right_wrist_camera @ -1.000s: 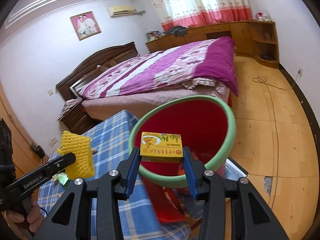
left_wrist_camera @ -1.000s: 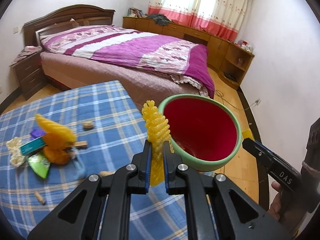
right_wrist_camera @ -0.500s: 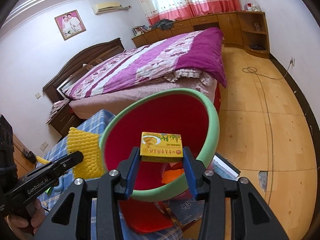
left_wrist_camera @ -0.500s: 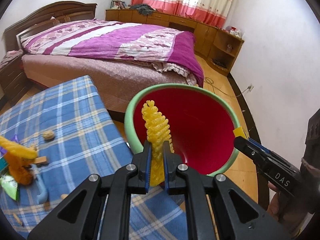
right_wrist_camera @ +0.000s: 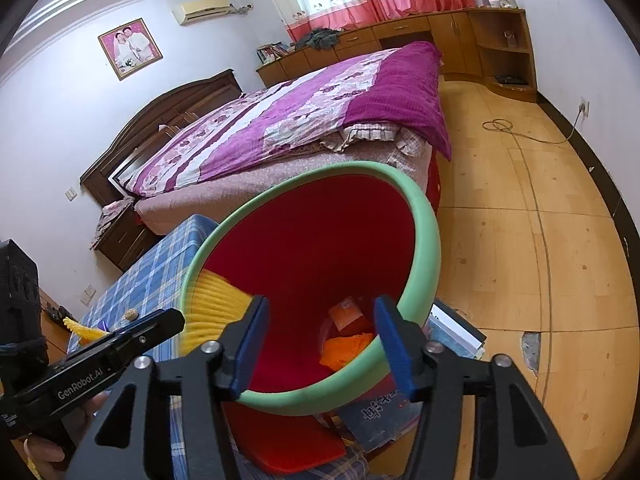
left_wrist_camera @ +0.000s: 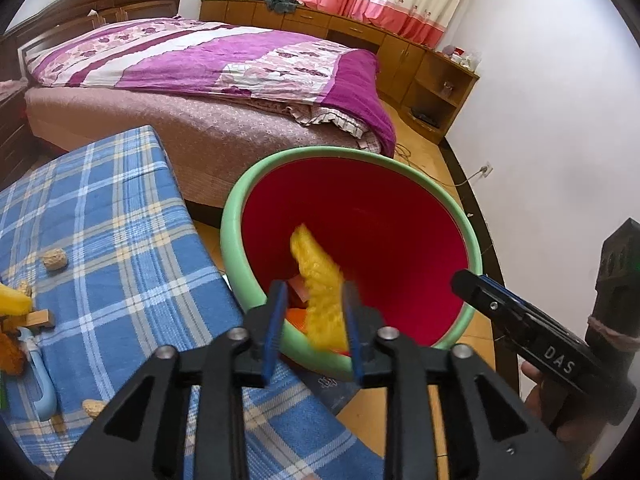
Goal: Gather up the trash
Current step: 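Open both tools over the bucket to drop the box and foam net, then move both open tools back over the table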
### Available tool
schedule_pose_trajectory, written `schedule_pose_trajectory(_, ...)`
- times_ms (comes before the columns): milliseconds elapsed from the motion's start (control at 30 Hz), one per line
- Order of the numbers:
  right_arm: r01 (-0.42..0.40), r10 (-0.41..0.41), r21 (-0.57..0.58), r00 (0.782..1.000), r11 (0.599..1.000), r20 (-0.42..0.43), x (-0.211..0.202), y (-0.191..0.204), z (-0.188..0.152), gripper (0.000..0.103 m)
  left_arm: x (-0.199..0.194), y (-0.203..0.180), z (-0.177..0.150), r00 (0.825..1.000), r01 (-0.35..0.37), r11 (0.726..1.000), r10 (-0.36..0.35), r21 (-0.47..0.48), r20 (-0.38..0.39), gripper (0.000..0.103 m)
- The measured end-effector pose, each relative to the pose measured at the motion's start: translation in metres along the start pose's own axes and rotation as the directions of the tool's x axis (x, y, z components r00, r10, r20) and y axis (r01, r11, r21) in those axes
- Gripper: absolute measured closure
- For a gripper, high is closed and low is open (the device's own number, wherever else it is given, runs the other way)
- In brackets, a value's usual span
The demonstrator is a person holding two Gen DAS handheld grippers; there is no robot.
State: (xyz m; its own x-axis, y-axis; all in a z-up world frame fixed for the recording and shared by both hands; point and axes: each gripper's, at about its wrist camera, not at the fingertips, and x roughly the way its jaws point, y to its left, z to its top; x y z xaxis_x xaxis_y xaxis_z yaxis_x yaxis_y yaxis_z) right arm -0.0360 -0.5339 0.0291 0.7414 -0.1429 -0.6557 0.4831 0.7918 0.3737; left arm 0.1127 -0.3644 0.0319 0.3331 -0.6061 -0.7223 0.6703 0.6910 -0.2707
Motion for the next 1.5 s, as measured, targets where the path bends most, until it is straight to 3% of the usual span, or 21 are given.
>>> schedule_pose_trajectory(767,-0.028,0.029,-0.01,0.999,1.0,0.045,-0.033,0.024,-0.007,0.037,-0.053,0.019,-0.016,0.995,-0.08,0.995,0.083,-0.058,0.047,0.068)
schedule_pose_trajectory(1500,-0.097,0.101,-0.108,0.994,0.989,0.028,-0.054,0.086,-0.027,0.035,-0.13,0.069,-0.043,0.978,-0.159,0.973,0.178,-0.168,0.108,0.068)
